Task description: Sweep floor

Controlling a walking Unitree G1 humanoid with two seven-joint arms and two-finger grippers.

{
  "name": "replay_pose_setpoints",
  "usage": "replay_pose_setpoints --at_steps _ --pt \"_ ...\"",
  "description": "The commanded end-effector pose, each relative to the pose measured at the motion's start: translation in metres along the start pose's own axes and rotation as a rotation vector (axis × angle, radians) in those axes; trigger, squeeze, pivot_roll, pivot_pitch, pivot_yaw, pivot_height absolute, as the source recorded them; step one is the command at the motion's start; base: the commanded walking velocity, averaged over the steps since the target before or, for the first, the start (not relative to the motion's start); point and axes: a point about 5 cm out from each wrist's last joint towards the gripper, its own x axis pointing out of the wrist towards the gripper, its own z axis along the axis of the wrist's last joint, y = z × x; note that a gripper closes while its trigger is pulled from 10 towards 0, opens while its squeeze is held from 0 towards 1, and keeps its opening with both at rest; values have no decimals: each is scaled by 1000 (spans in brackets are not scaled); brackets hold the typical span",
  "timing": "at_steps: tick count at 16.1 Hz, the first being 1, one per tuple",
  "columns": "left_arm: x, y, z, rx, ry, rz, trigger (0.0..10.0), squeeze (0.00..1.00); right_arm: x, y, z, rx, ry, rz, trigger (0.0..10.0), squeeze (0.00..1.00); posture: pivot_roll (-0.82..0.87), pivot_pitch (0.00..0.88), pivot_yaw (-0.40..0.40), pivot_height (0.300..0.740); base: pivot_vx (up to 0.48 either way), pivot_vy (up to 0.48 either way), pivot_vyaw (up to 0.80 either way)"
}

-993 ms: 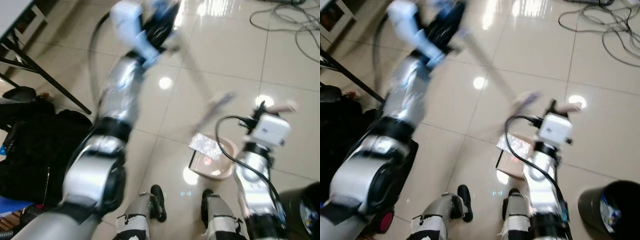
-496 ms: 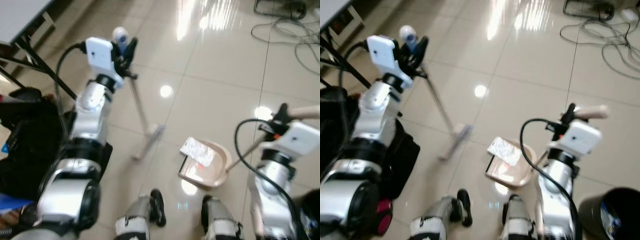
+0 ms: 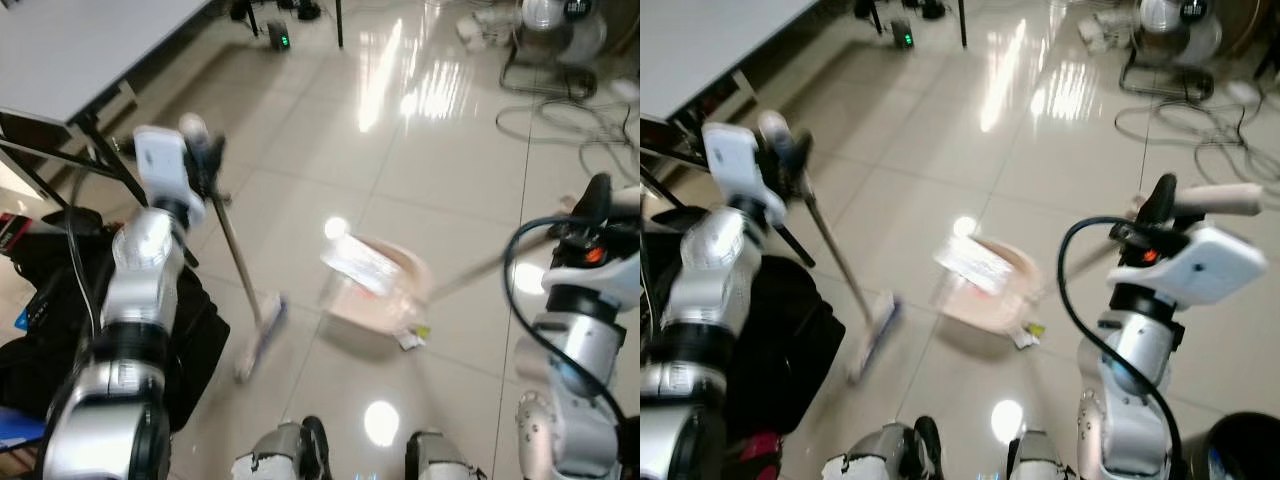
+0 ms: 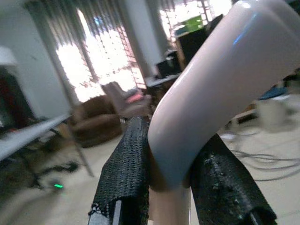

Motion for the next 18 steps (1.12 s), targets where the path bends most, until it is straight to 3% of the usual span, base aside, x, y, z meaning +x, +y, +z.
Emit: replay_pose_setpoints --at_steps 1,4,8,13,15,17,18 --pt "-5 -3 6 12 -27 -19 10000 0 4 3 14 61 -33 25 10000 0 -153 63 140 740 0 0 0" --pt "-21 -16 -9 -8 67 -73 10000 0 15 5 21 141 4 80 10000 0 -139 50 127 740 0 0 0" --pt "-35 -19 -12 -11 80 -91 10000 0 32 16 40 280 -50 106 10000 0 -137 40 122 740 0 0 0" --pt "-43 -24 -11 -24 91 -79 10000 0 28 14 40 483 -82 109 10000 0 -114 15 116 740 0 0 0" --pt "-42 -26 -10 -17 94 -90 10000 0 25 11 34 438 -49 128 10000 0 -111 17 117 740 0 0 0" --pt "-40 -27 -9 -25 99 -96 10000 0 22 6 30 296 -27 151 10000 0 -128 31 129 740 0 0 0" --pt "-40 -30 -9 -31 102 -109 10000 0 22 1 31 309 -37 114 10000 0 -126 37 126 740 0 0 0"
